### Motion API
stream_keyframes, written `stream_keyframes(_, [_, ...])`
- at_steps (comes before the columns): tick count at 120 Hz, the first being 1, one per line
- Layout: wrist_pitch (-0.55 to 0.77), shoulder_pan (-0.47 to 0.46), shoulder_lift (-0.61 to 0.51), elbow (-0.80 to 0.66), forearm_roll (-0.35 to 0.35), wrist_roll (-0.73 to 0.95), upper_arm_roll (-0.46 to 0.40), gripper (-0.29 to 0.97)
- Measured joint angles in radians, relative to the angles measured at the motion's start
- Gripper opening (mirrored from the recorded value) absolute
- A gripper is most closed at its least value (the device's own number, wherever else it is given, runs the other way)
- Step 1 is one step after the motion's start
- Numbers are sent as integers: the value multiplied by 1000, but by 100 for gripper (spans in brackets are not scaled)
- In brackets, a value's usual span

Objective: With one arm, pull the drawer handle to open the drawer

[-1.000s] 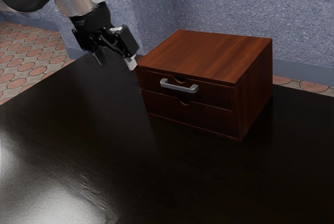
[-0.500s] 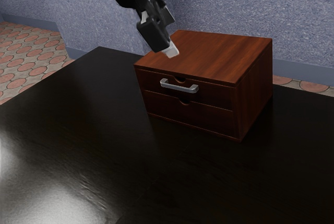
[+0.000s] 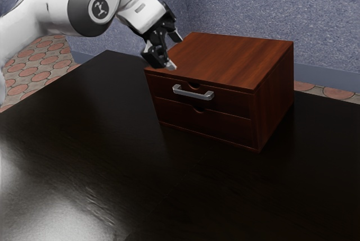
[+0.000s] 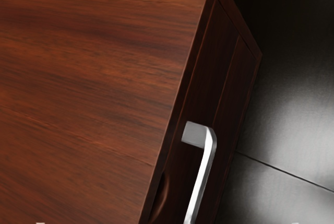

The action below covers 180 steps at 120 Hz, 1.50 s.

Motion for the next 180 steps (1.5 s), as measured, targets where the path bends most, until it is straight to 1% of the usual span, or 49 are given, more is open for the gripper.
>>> stream_keyframes(13, [64,-1,54,-2,-34,93,-3,54])
stream_keyframes(26, [116,0,110,1,-45,173,-2,51])
stream_keyframes(36, [144,0,125,-1,-46,225,0,48])
stream_keyframes(45, [164,0,106,-33,-46,265,-1,45])
stream_keyframes(62, [225,0,9,-201,-48,324,1,43])
stream_keyframes(84, [287,2,-21,-297,-67,374,23,41])
stream_keyframes(107, [329,0,-18,-327,-81,407,27,37])
stream_keyframes(150, [368,-2,18,-330,-100,443,28,30])
stream_keyframes(180, [385,-2,40,-329,-117,454,29,20])
